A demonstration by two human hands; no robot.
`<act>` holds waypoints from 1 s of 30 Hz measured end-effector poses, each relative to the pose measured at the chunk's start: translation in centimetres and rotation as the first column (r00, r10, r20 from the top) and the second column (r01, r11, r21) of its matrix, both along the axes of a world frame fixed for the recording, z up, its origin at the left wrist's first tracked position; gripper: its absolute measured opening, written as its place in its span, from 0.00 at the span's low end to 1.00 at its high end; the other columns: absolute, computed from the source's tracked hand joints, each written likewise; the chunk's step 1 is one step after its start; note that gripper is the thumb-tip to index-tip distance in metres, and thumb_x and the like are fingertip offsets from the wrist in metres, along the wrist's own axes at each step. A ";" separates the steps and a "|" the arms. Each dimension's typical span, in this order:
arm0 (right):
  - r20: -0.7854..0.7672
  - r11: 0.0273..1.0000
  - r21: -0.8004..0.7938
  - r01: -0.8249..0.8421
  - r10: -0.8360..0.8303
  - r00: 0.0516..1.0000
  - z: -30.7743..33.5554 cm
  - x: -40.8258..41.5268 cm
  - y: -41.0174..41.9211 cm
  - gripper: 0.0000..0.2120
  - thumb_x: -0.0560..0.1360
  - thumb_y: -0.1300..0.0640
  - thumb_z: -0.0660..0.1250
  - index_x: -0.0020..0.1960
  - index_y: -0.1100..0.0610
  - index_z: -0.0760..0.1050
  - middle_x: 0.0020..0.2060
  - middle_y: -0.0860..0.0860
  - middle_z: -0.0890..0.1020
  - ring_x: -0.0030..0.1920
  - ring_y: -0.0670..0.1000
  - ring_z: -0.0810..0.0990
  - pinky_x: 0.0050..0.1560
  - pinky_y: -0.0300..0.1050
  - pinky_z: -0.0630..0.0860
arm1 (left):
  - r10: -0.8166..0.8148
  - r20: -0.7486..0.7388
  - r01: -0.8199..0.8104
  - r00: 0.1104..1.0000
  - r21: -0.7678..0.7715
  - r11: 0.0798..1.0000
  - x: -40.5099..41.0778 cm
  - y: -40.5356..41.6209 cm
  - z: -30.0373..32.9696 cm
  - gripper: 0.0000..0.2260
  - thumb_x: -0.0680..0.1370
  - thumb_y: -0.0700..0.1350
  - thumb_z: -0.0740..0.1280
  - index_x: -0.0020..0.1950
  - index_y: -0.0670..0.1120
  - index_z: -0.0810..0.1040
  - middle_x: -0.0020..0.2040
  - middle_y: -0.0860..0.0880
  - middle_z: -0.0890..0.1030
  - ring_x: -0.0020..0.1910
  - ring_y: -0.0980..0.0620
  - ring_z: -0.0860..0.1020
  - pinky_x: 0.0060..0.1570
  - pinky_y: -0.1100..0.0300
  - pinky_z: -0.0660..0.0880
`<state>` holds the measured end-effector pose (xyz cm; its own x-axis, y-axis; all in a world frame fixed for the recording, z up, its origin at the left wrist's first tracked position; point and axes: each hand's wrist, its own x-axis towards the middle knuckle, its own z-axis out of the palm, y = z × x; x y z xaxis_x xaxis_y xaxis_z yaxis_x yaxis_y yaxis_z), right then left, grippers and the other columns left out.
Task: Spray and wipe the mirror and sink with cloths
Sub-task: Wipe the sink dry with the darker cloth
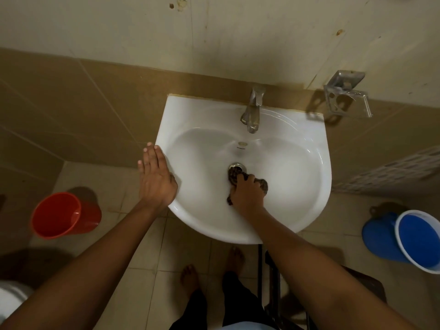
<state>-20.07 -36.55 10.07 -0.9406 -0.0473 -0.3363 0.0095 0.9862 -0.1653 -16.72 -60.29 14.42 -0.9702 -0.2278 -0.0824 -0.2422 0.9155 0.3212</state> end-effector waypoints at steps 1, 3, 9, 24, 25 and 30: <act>0.015 0.999 -0.048 -0.002 0.003 1.000 0.2 0.5 -1.4 0.22 0.80 0.48 0.57 0.68 0.59 0.66 0.64 0.62 0.69 0.59 0.64 0.73 0.52 0.55 0.74 | 0.002 -0.001 -0.002 1.000 0.001 1.000 0.0 0.0 0.0 0.34 0.76 0.37 0.59 0.78 0.34 0.45 0.79 0.35 0.45 0.79 0.37 0.45 0.76 0.41 0.46; 0.032 0.987 -0.162 -0.011 0.017 0.999 0.5 1.2 -4.3 0.21 0.80 0.47 0.57 0.68 0.58 0.66 0.63 0.62 0.70 0.58 0.65 0.74 0.53 0.56 0.74 | -0.001 -0.003 0.001 1.000 0.006 1.000 0.0 0.0 0.0 0.34 0.76 0.37 0.59 0.78 0.34 0.45 0.79 0.35 0.45 0.79 0.37 0.45 0.76 0.41 0.46; 0.066 0.889 -0.446 -0.105 0.149 0.987 3.0 2.9 -9.4 0.22 0.80 0.46 0.57 0.72 0.52 0.65 0.57 0.57 0.73 0.56 0.60 0.73 0.55 0.53 0.72 | -0.019 -0.006 0.019 1.000 0.032 0.999 0.2 -0.2 -0.1 0.35 0.76 0.39 0.58 0.78 0.34 0.43 0.79 0.35 0.43 0.79 0.38 0.43 0.76 0.41 0.44; 0.227 0.985 -0.004 -0.174 0.171 0.959 6.9 5.7 0.2 0.11 0.72 0.47 0.64 0.48 0.53 0.72 0.44 0.51 0.78 0.47 0.55 0.79 0.41 0.45 0.73 | -0.008 0.062 0.010 0.998 -0.029 1.000 0.1 -0.1 0.1 0.36 0.77 0.41 0.60 0.78 0.34 0.42 0.79 0.34 0.44 0.78 0.36 0.44 0.75 0.40 0.46; 0.229 0.985 -0.060 -0.159 0.168 0.959 7.0 5.8 -0.9 0.09 0.71 0.48 0.64 0.44 0.53 0.72 0.40 0.50 0.78 0.44 0.54 0.78 0.39 0.45 0.72 | -0.005 0.069 0.007 0.998 -0.028 1.000 0.1 -0.1 0.1 0.36 0.77 0.41 0.60 0.78 0.34 0.42 0.79 0.34 0.44 0.78 0.36 0.44 0.75 0.39 0.46; 0.265 0.851 -0.525 0.024 0.136 0.955 9.0 6.2 -4.9 0.09 0.75 0.50 0.64 0.43 0.56 0.77 0.39 0.51 0.79 0.43 0.52 0.78 0.41 0.45 0.72 | 0.015 0.097 -0.019 0.995 0.037 0.999 0.1 0.0 0.7 0.38 0.78 0.42 0.61 0.78 0.35 0.40 0.79 0.36 0.41 0.78 0.37 0.41 0.75 0.40 0.42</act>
<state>-13.85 -41.48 19.08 -0.7992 -0.3388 -0.4965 0.0821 0.7568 -0.6485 -16.67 -60.30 15.09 -0.9534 -0.2389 -0.1842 -0.2889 0.8986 0.3301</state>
